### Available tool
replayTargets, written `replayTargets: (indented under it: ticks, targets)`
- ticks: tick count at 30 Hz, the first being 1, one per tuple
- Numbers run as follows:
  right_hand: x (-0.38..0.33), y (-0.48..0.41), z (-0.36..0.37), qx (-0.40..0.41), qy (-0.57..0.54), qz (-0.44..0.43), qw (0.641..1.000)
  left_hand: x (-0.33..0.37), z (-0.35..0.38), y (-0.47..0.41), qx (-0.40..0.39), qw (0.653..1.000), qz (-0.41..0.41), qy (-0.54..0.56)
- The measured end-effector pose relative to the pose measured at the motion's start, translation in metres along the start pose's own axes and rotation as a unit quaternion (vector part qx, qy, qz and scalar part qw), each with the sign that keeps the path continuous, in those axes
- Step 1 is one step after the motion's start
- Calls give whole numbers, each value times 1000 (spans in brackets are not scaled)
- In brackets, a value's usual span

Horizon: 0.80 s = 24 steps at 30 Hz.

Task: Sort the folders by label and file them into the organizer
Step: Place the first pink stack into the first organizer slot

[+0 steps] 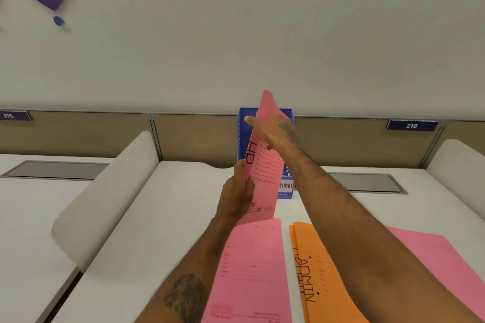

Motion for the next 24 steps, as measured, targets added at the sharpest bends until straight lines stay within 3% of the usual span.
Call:
replayTargets:
  ticks: [9,16,24]
  targets:
    - [-32,-41,-20,76,67,-5,995,11,-3,-41,44,996,73,-24]
    - [-35,-71,-13,126,62,-50,989,-22,3,-76,-21,996,81,-26]
    - [-24,-104,11,151,79,-125,977,-84,44,-141,-102,980,68,-155]
Point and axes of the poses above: each hand's wrist, its own y-axis away from the middle knuckle, its own z-axis out of the palm, x = y × z, the point moved 6 cm from there along -y, towards the middle knuckle, and after that the axes turned 15 degrees about -z, right-handed, at the moved point
